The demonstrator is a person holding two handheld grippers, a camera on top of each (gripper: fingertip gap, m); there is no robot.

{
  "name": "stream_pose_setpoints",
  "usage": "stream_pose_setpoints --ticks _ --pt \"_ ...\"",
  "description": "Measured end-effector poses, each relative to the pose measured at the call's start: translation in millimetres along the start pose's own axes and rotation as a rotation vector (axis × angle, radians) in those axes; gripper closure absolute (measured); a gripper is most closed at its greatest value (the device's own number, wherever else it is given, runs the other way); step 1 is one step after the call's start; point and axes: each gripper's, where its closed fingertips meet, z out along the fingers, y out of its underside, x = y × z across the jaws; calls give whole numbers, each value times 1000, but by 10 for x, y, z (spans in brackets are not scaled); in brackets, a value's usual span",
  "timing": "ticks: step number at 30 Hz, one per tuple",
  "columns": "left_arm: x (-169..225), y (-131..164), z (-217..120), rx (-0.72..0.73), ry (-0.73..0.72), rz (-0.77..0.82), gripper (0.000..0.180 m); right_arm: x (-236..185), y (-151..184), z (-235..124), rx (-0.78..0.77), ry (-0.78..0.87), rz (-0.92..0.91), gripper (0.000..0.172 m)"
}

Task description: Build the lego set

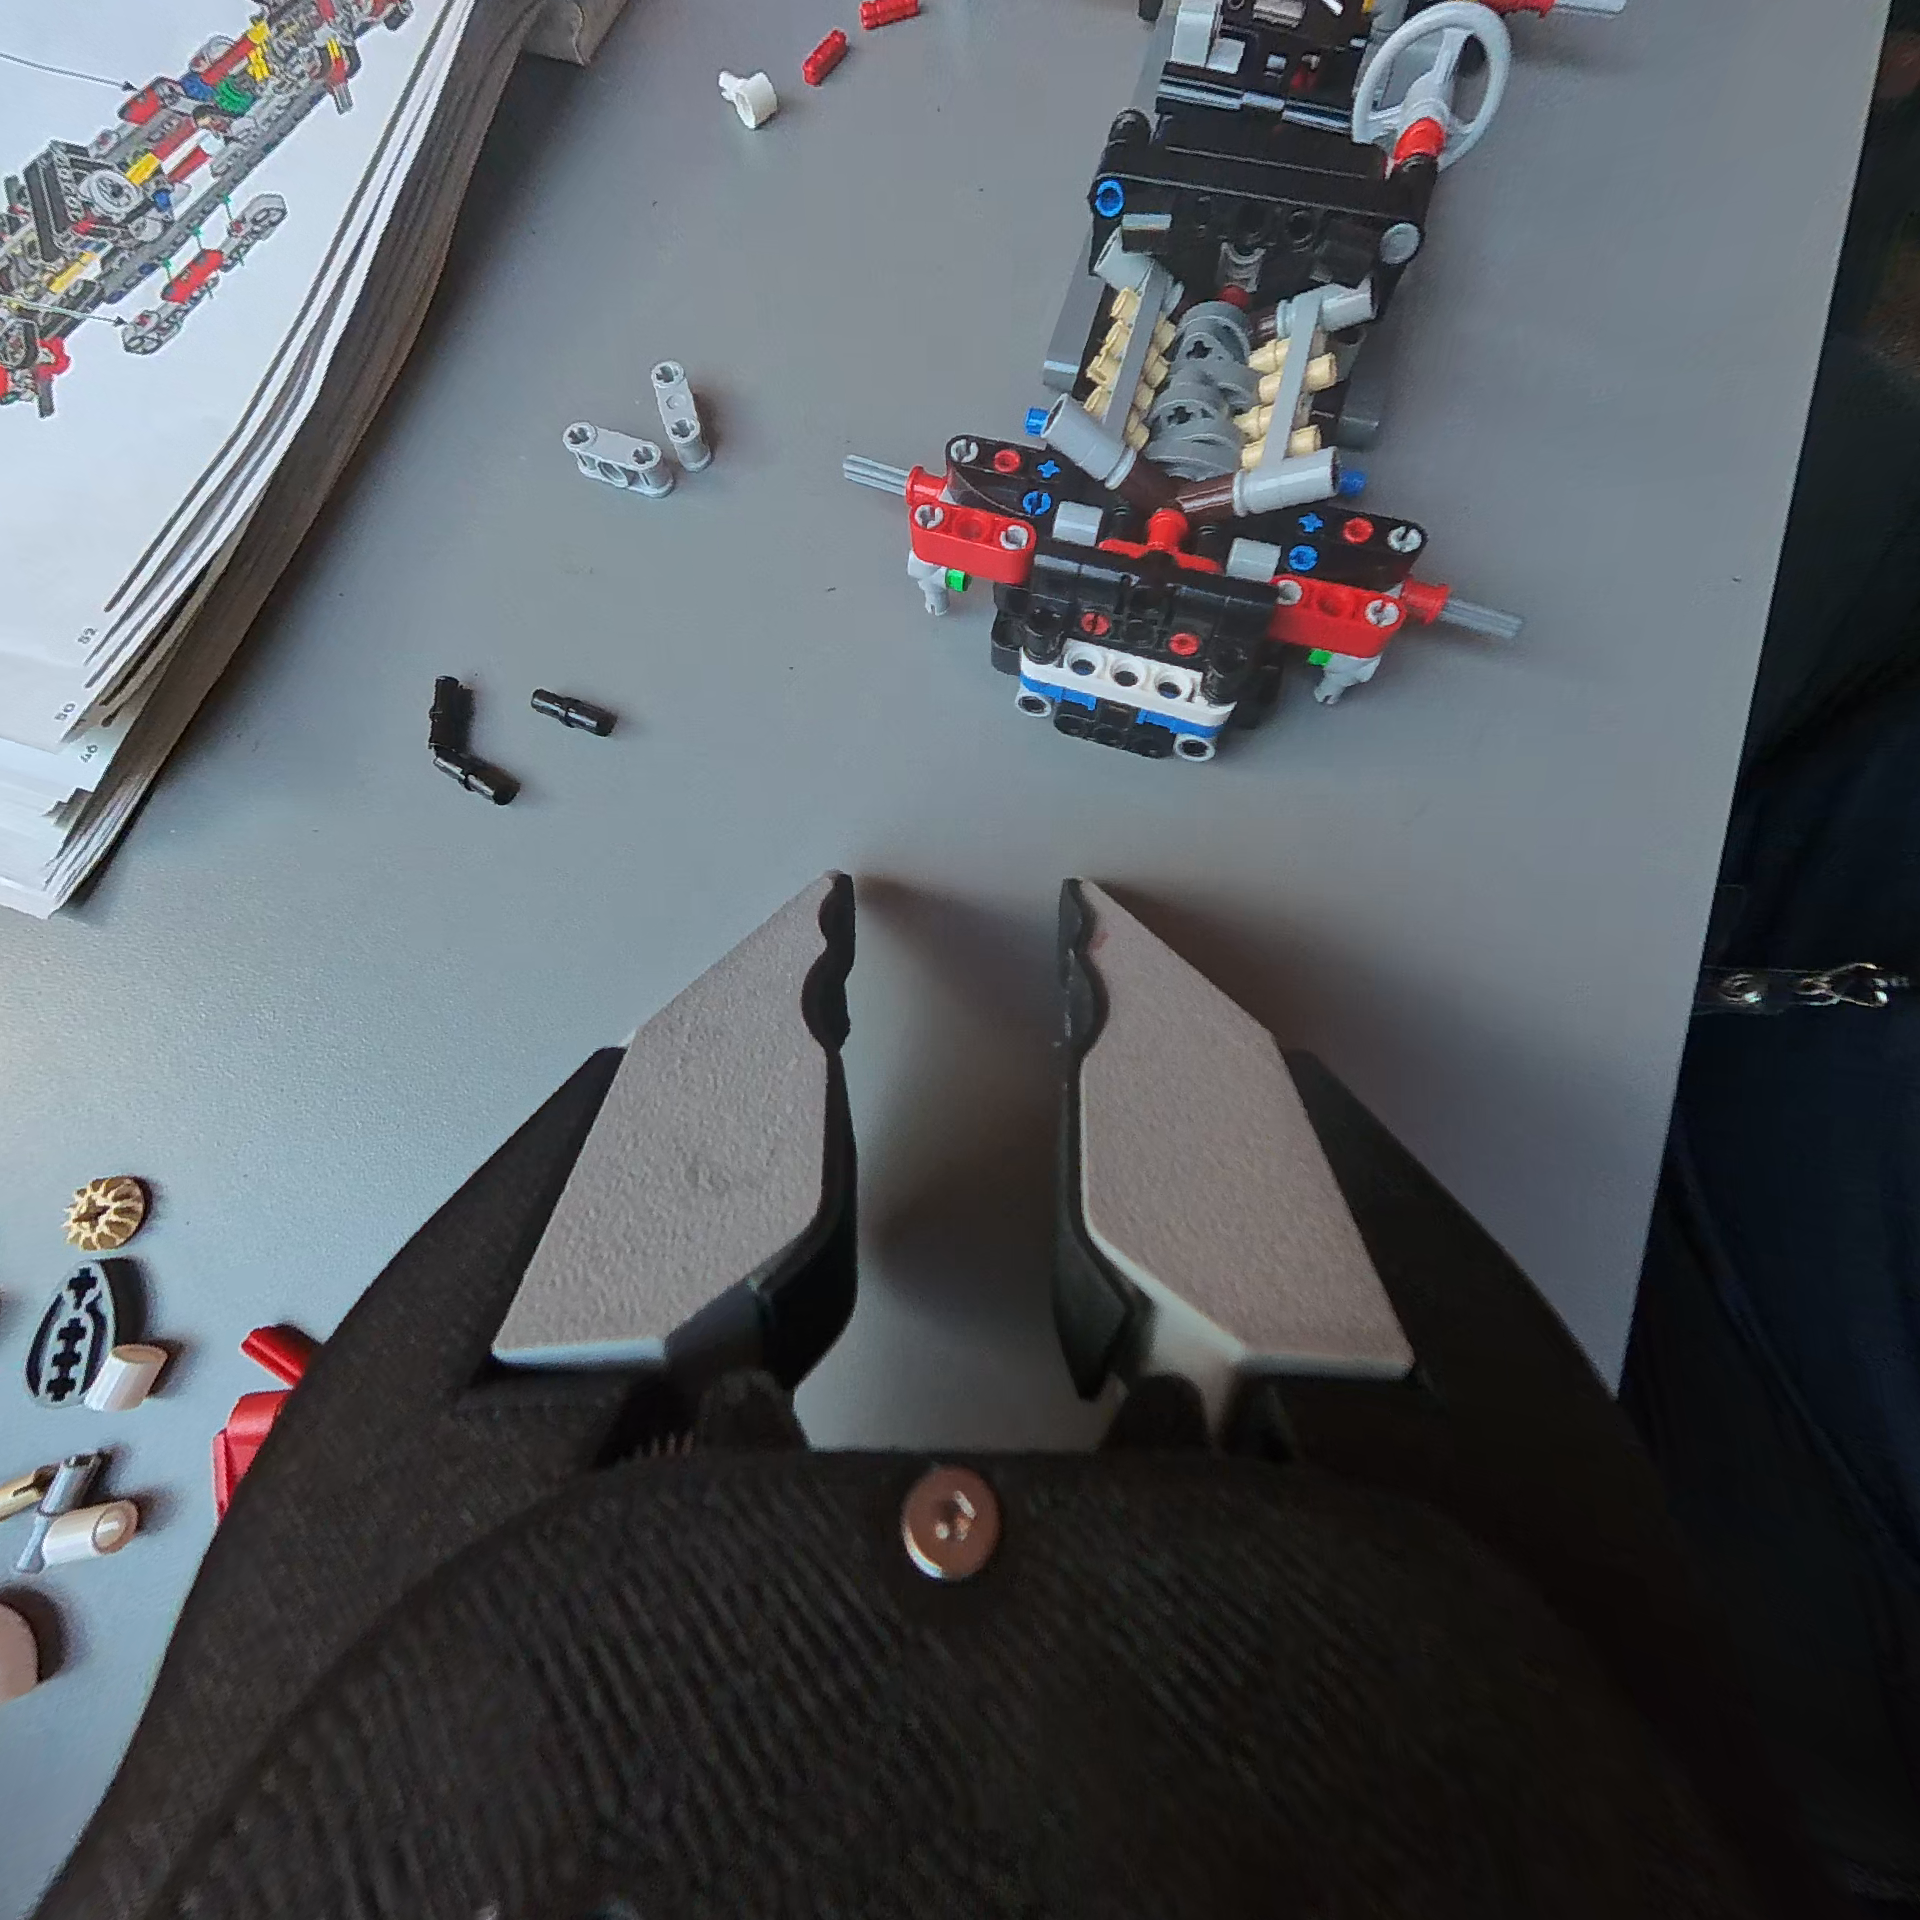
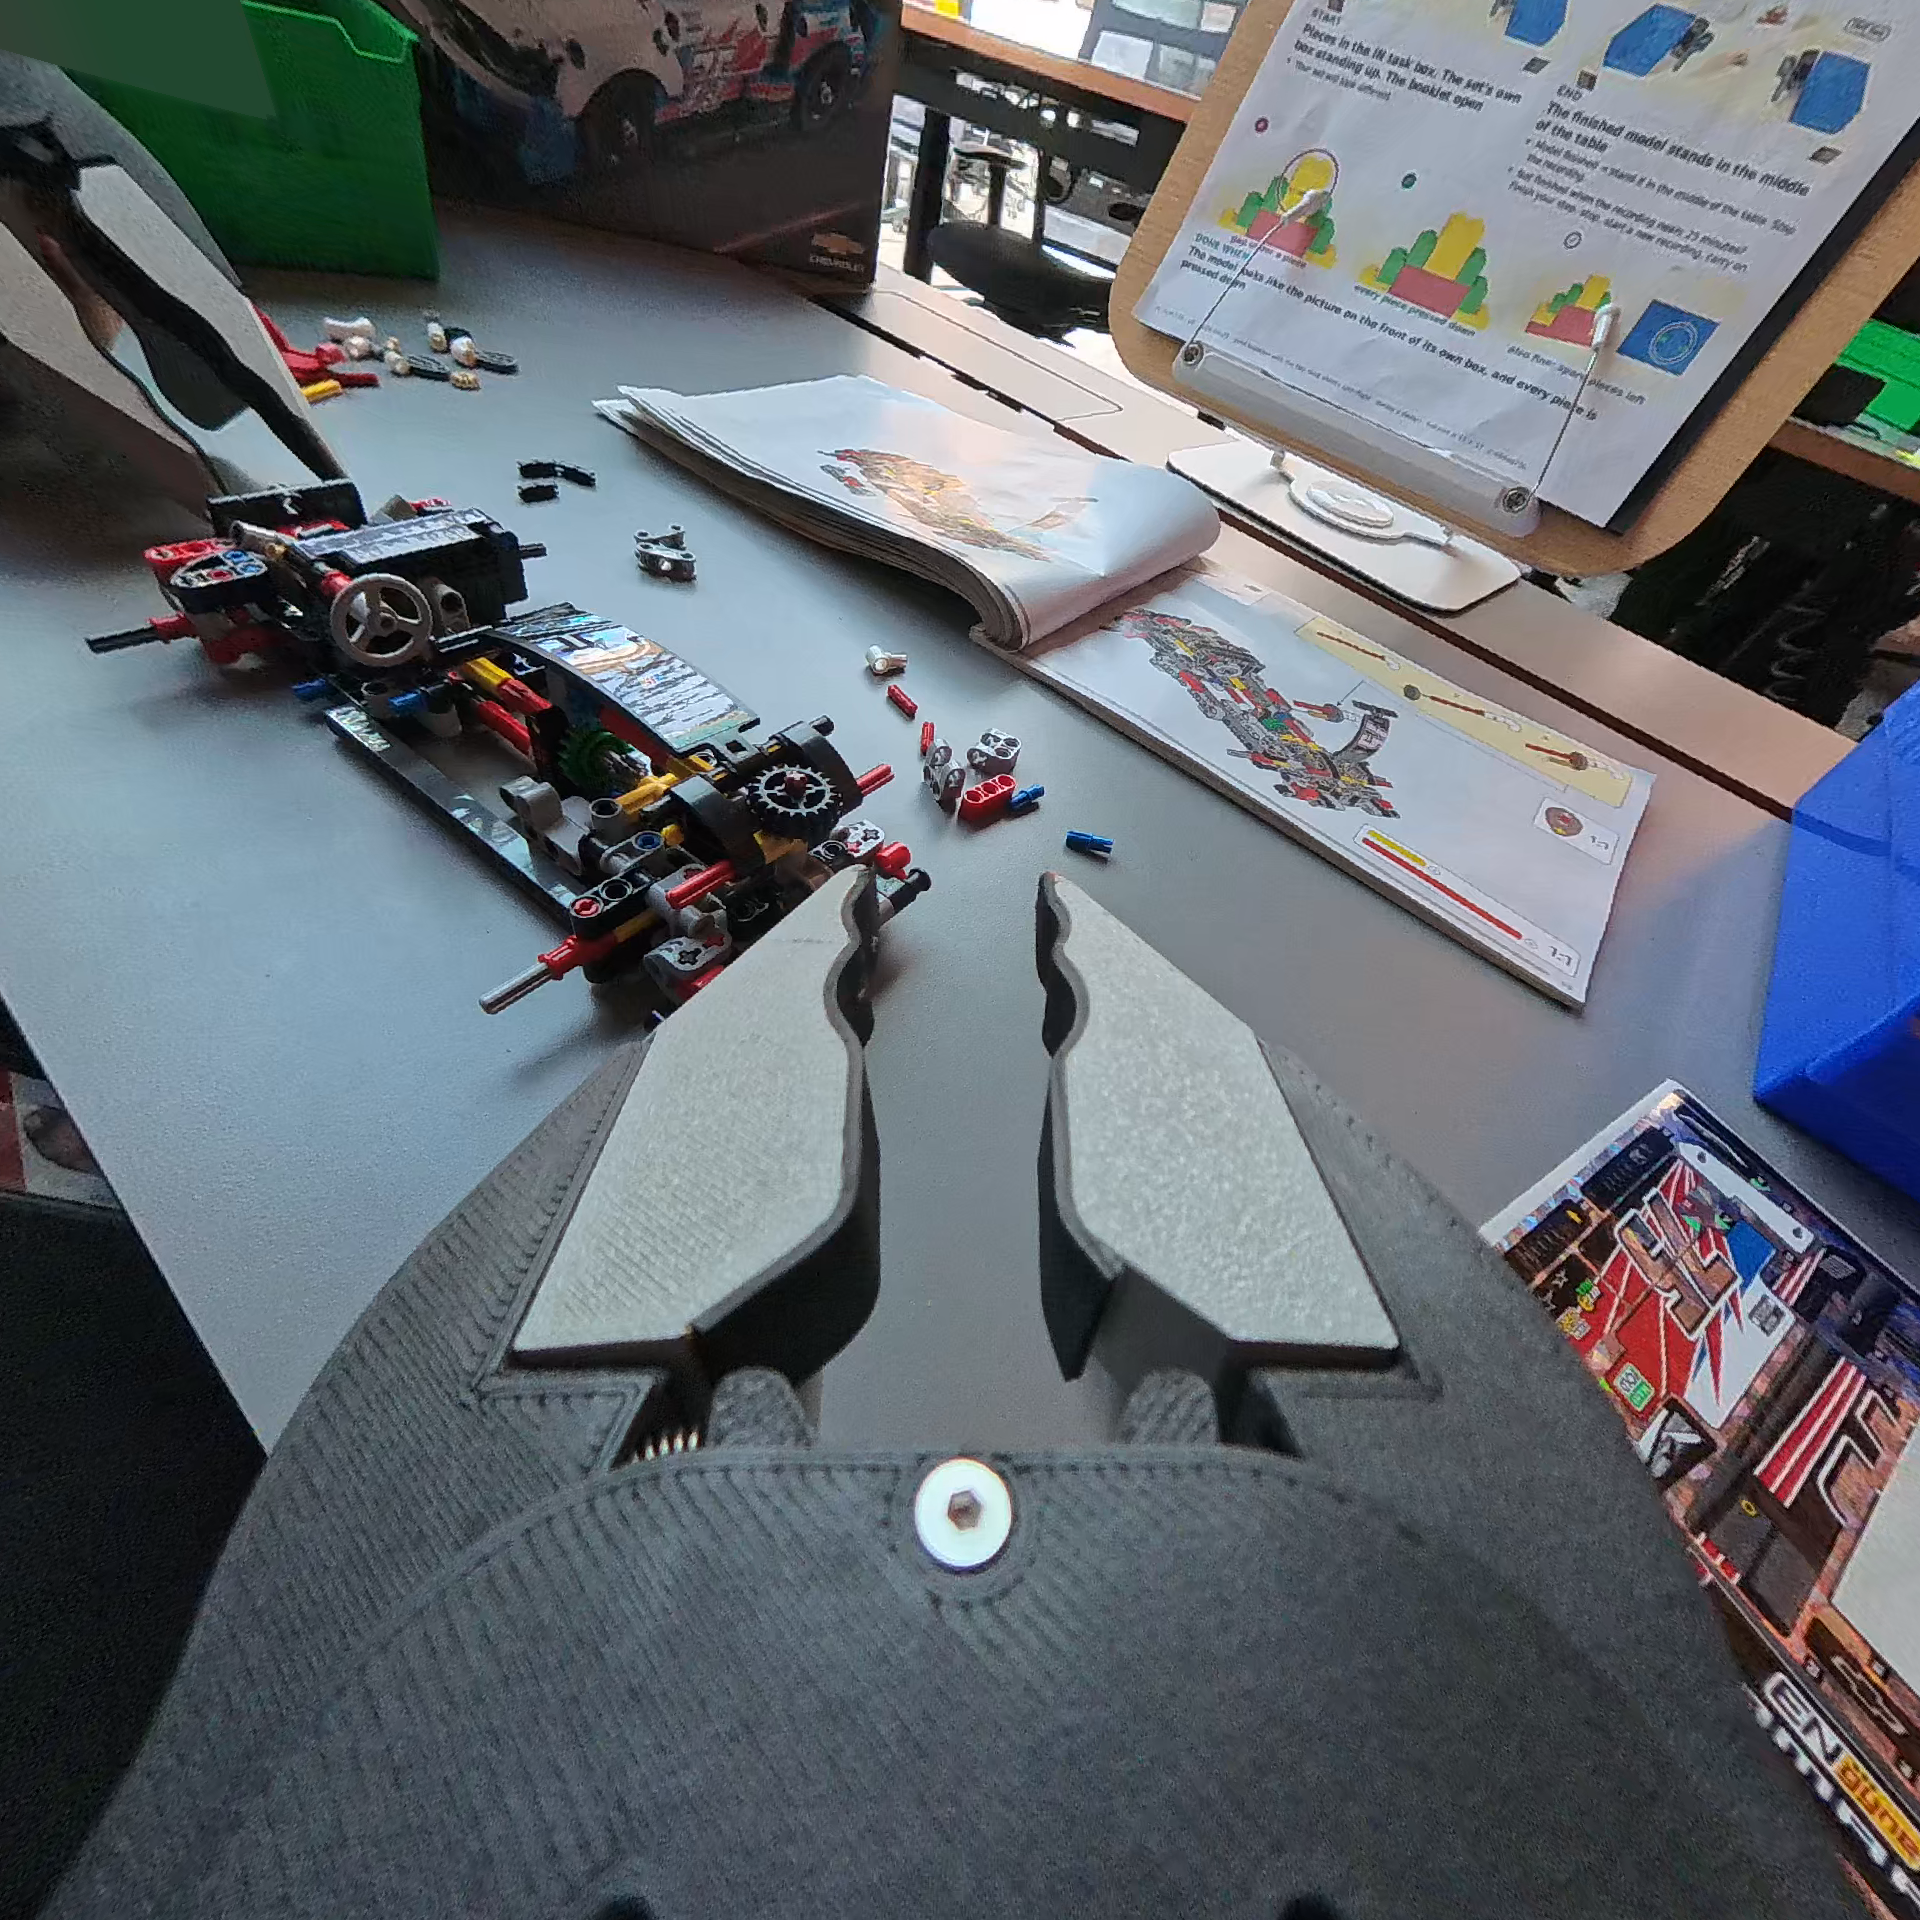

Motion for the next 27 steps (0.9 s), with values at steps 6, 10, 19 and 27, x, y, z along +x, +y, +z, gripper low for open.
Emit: stream_pose_setpoints --ticks 6,10,19,27 --pt "-1 1 2 -1 4 -6 144 9 -1 0 2 -6 14 145" --pt "-2 2 4 -2 9 -12 144 5 4 6 -3 -10 12 146" --pt "-4 4 6 -4 18 -25 144 1 -2 9 0 -17 16 146" --pt "-1 2 3 -3 13 -17 144 -28 -5 9 1 -28 2 145"
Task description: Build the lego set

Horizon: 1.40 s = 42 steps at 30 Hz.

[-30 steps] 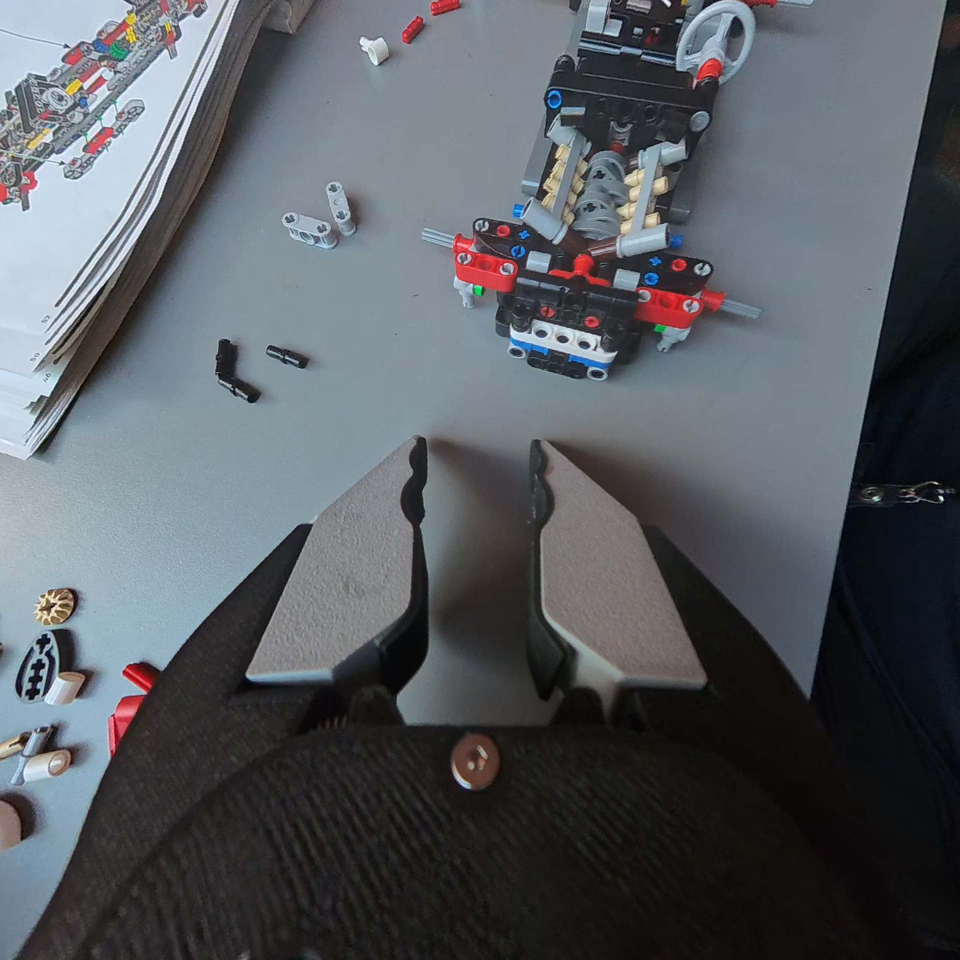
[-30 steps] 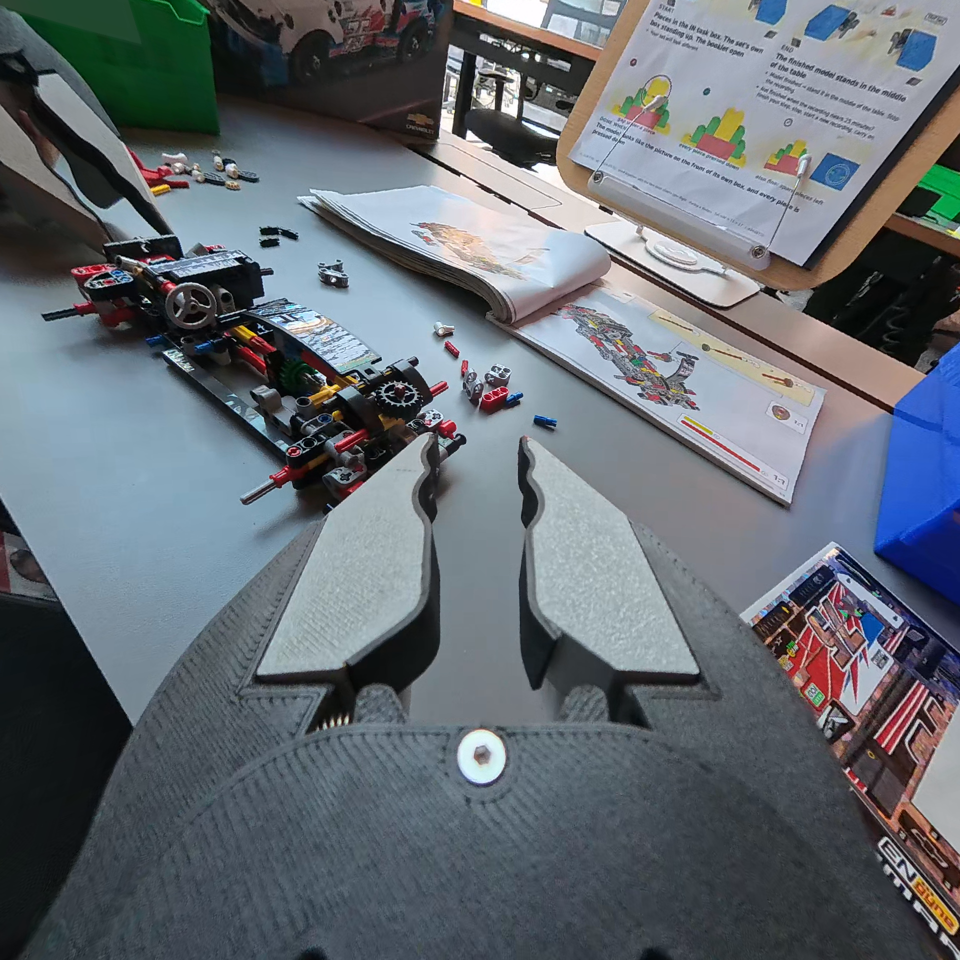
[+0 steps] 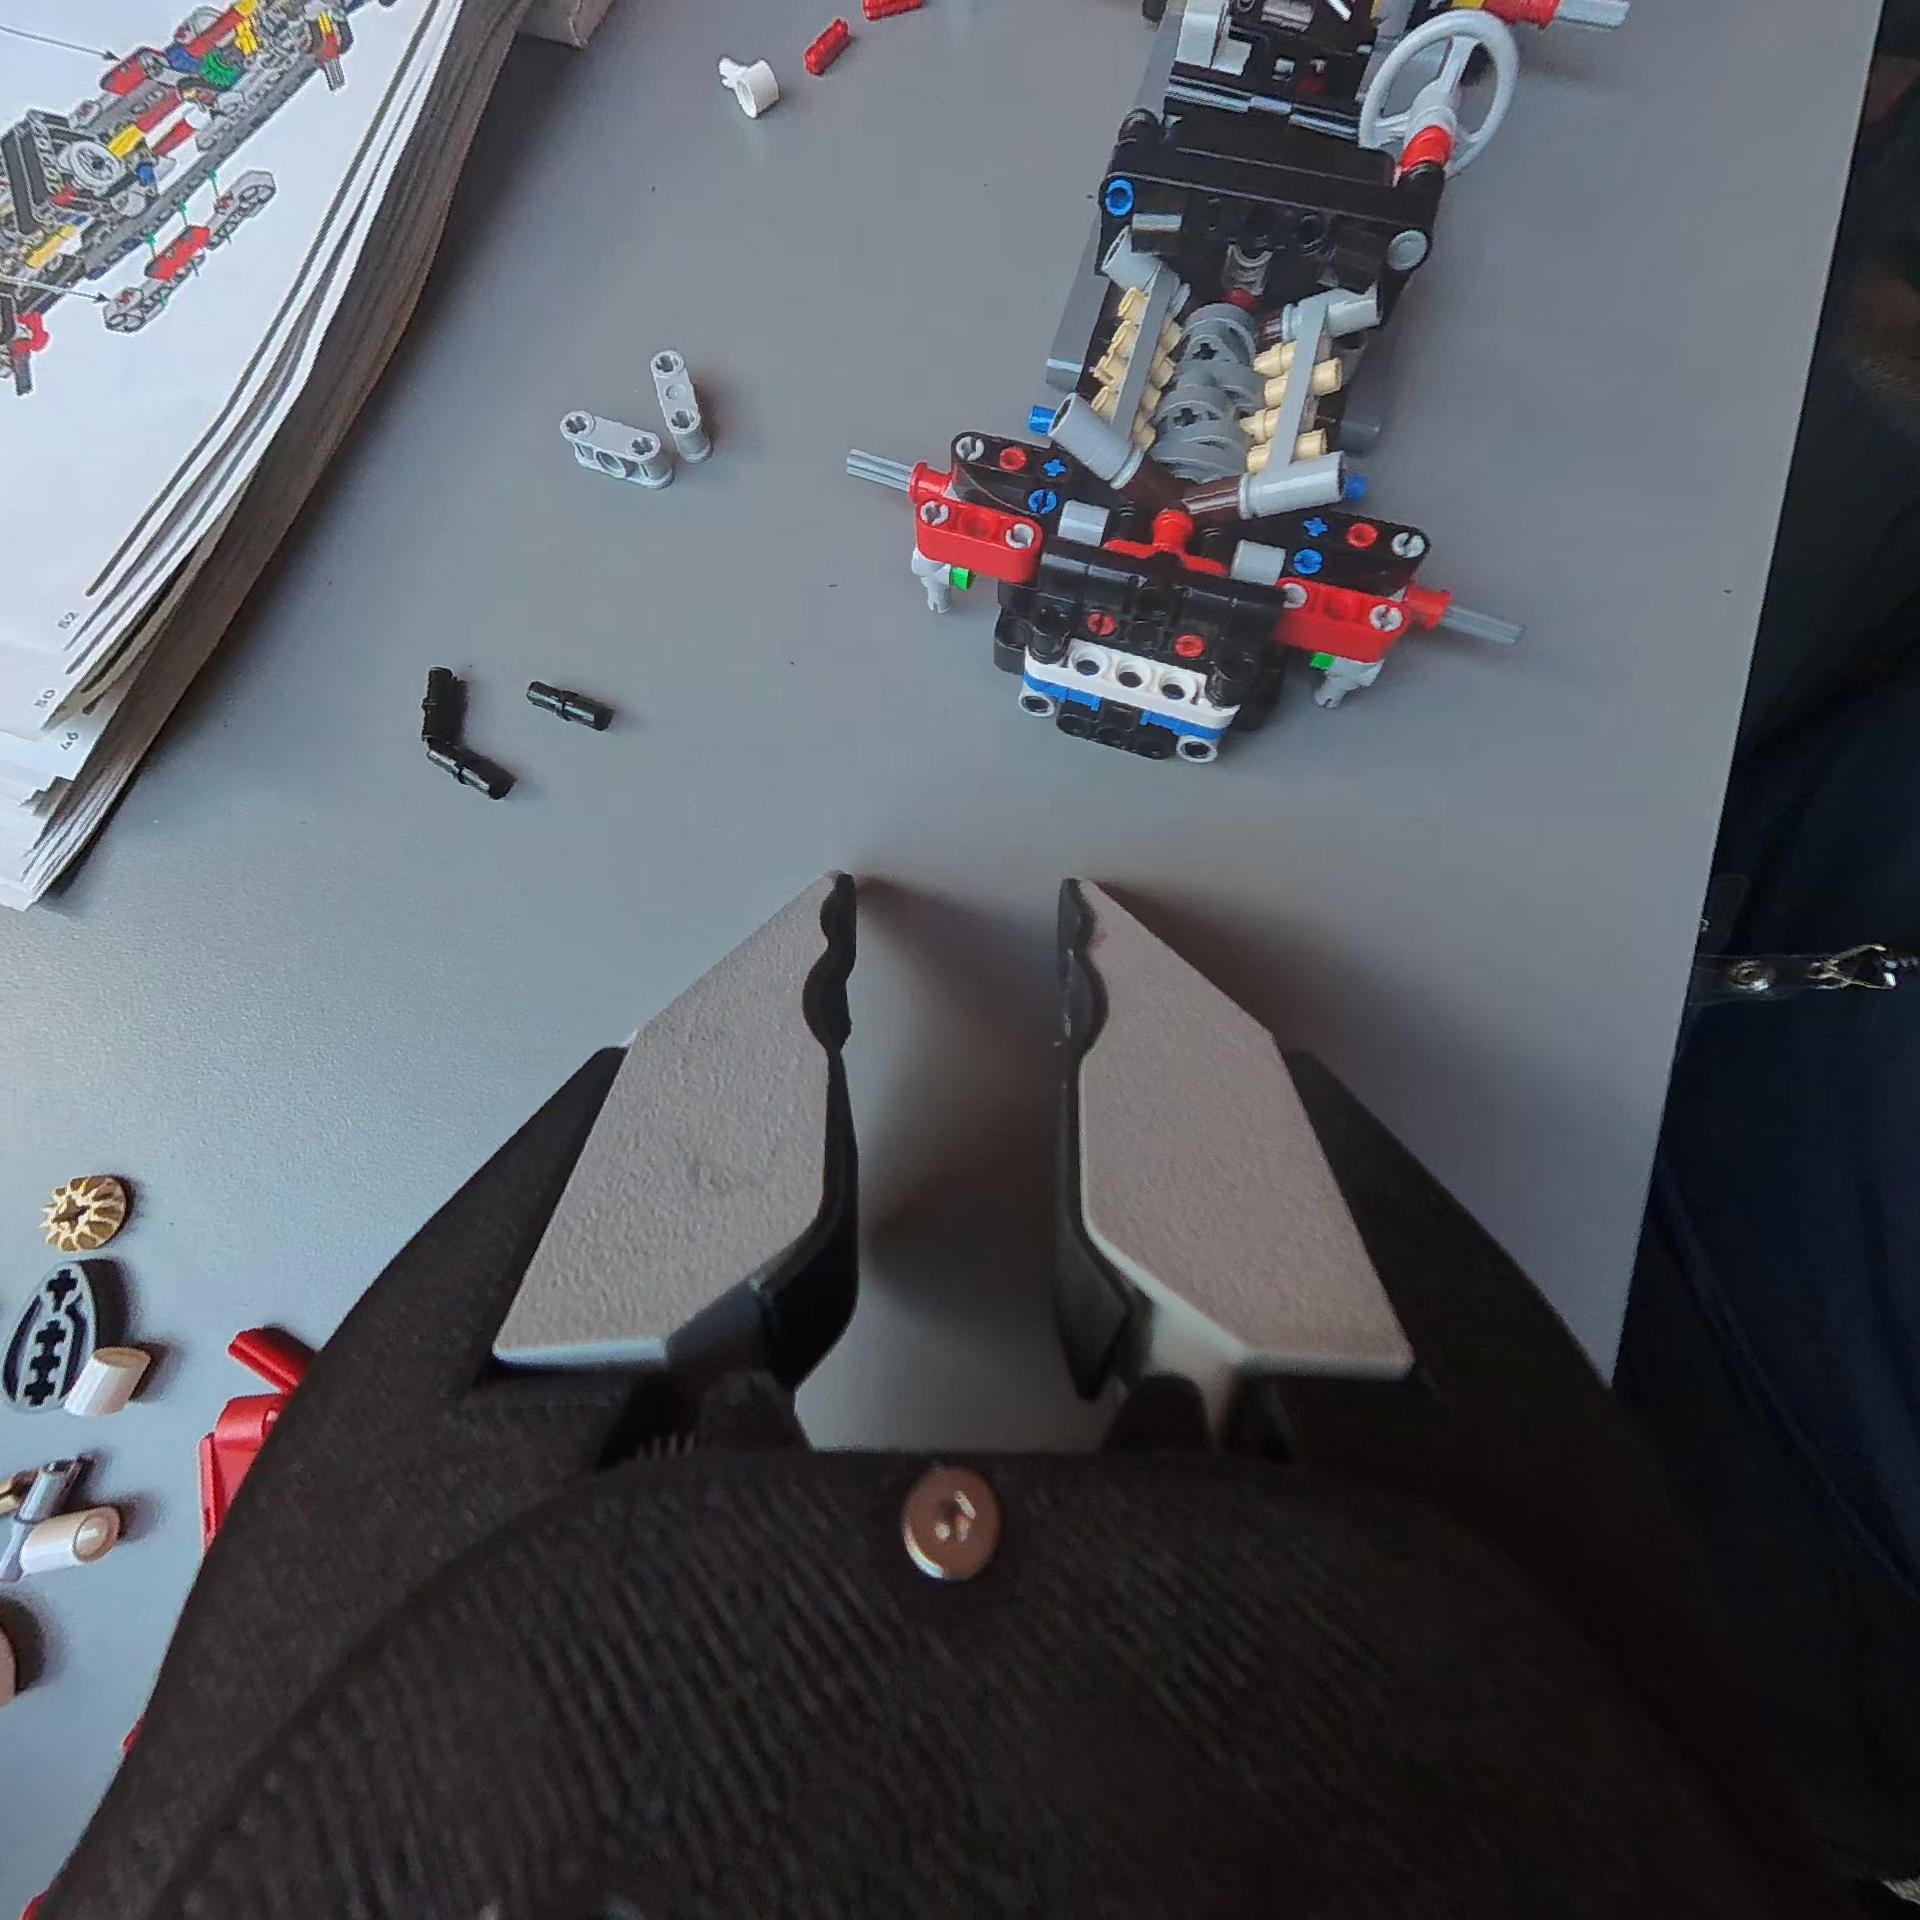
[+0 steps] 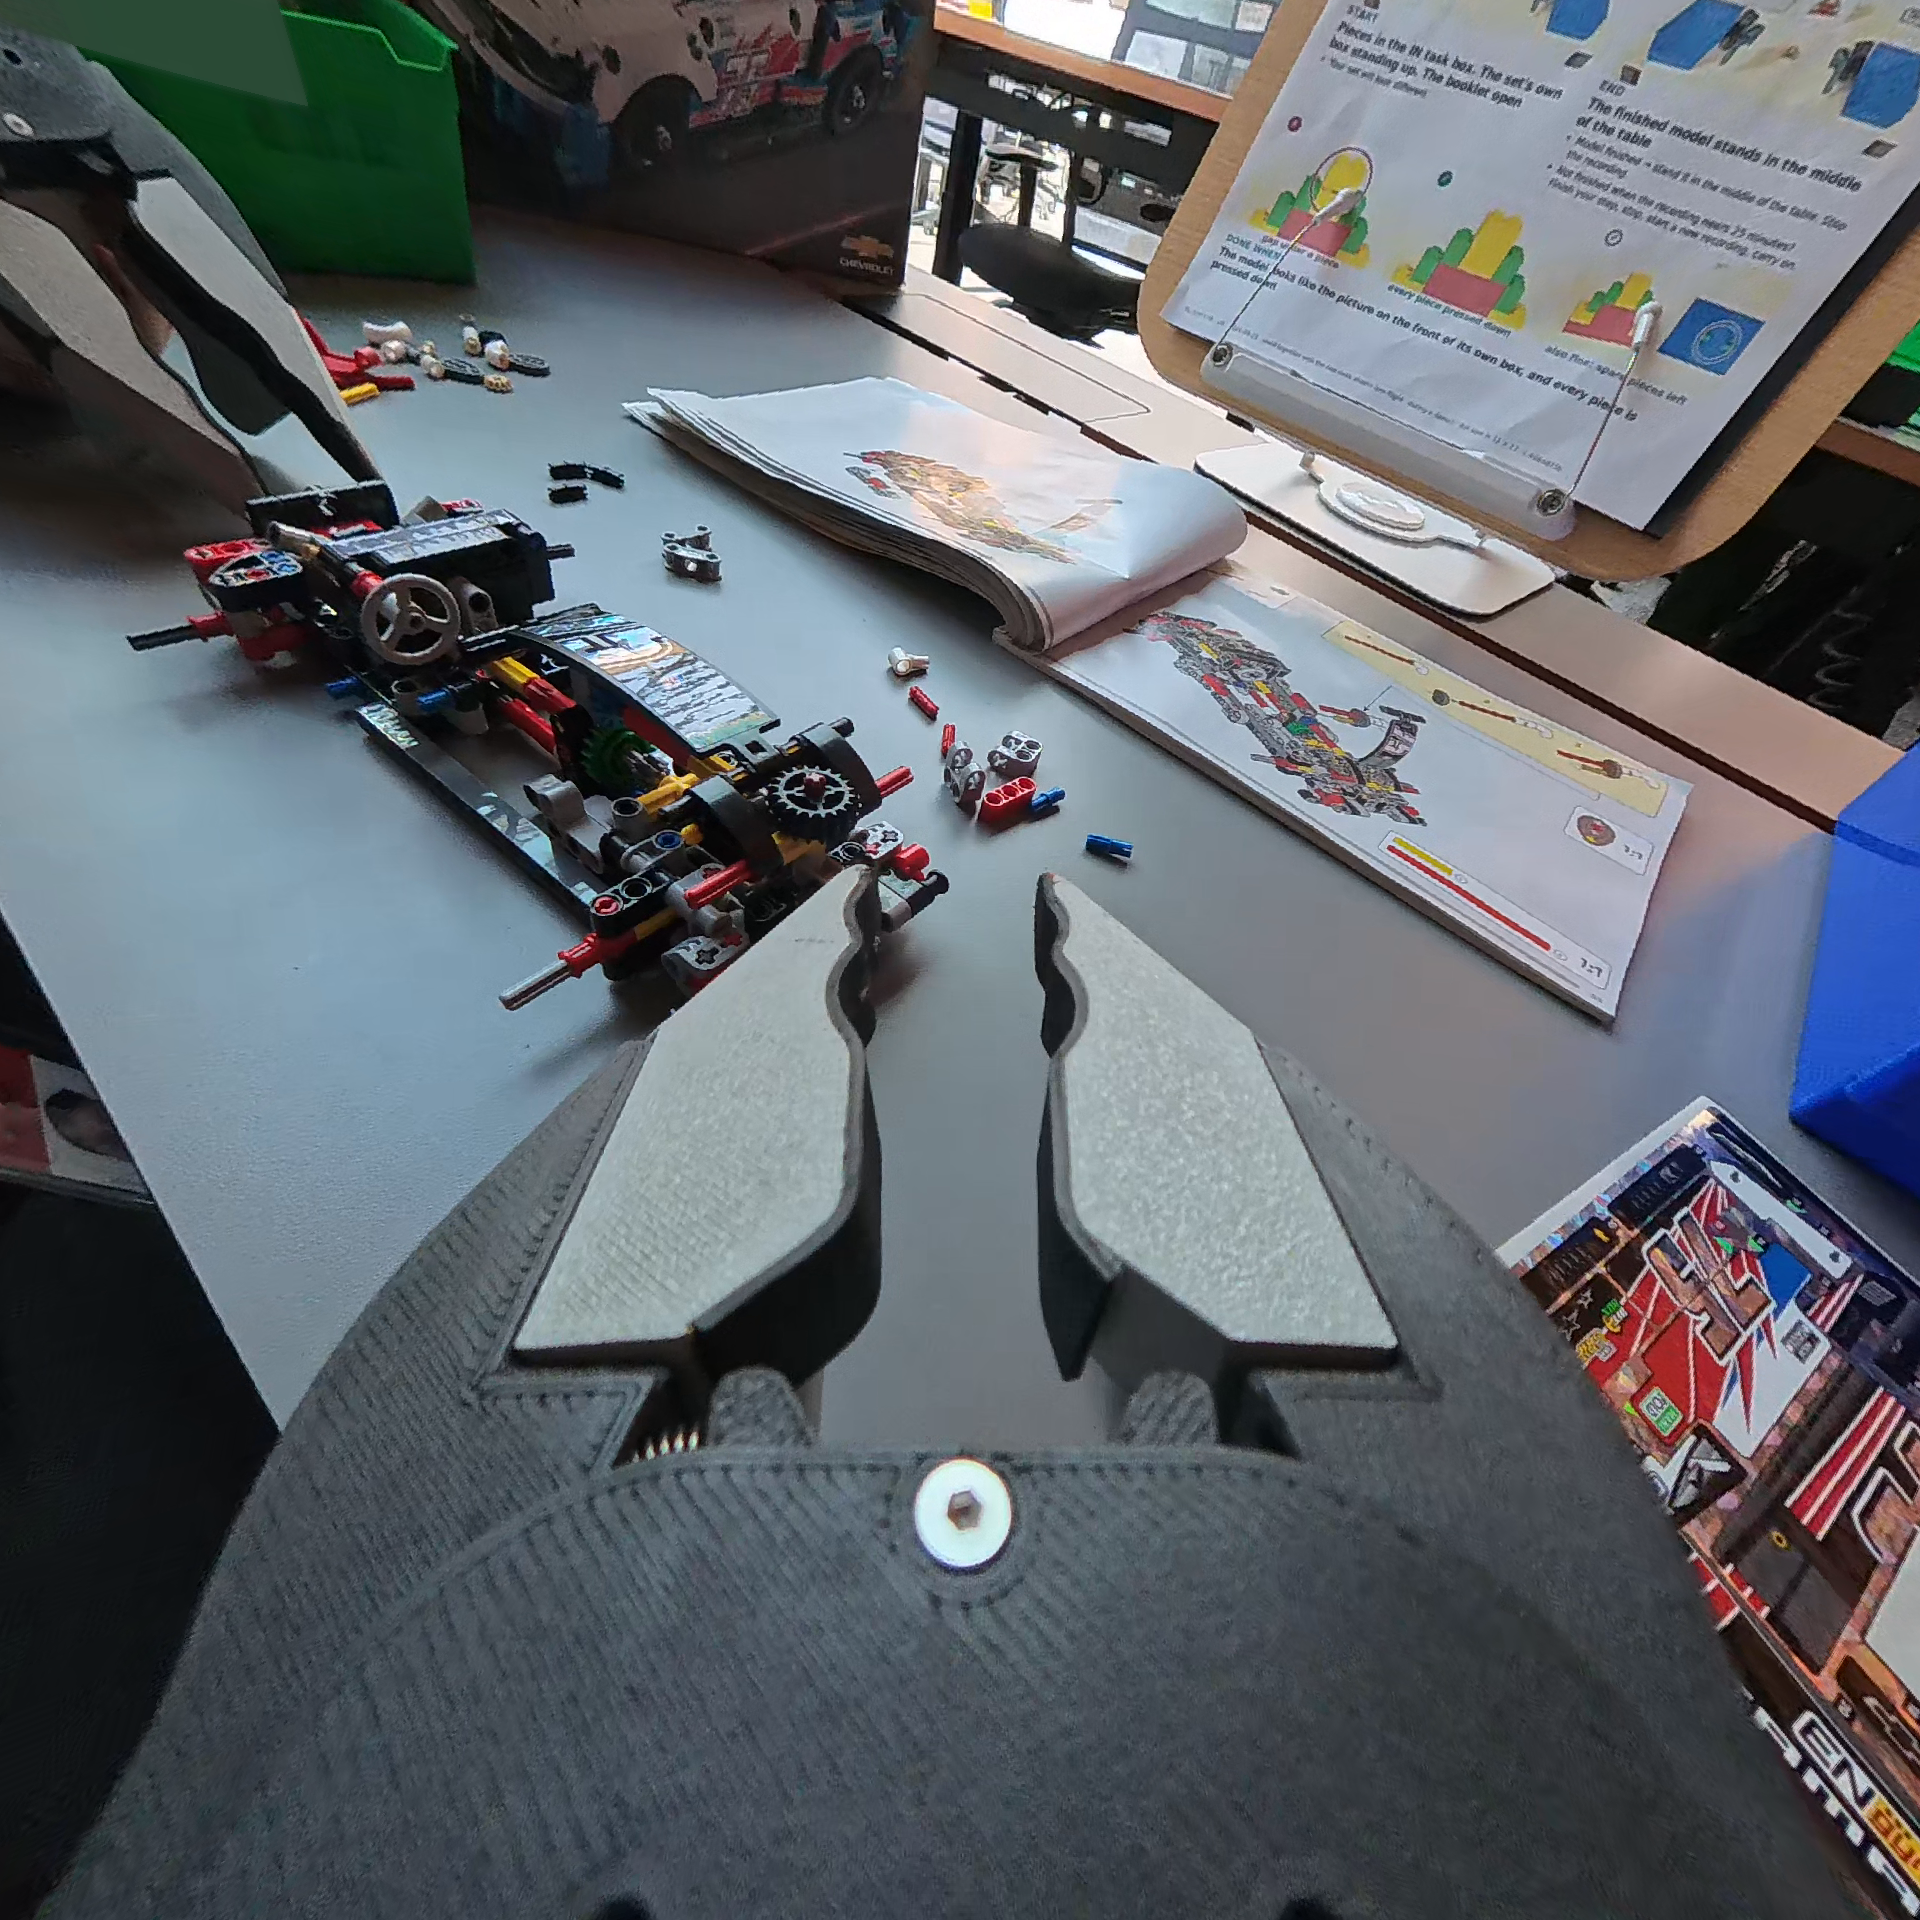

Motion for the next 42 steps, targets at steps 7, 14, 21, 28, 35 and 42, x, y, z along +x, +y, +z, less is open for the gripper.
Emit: stream_pose_setpoints --ticks 7,14,21,28,35,42 --pt "0 1 -1 0 1 0 144 -11 0 0 0 -7 -2 145" --pt "-2 3 1 -1 5 -6 144 -18 -1 -3 2 -13 1 145" --pt "-2 3 0 -1 5 -5 144 -27 0 -3 2 -17 -2 145" --pt "-76 -97 -51 66 0 -62 158 -200 -131 -102 67 -102 103 146" --pt "-112 -468 12 123 114 -112 125 -684 44 -125 -119 -203 255 146" --pt "60 -680 99 121 486 -246 109 -803 279 -59 -292 -220 430 144"
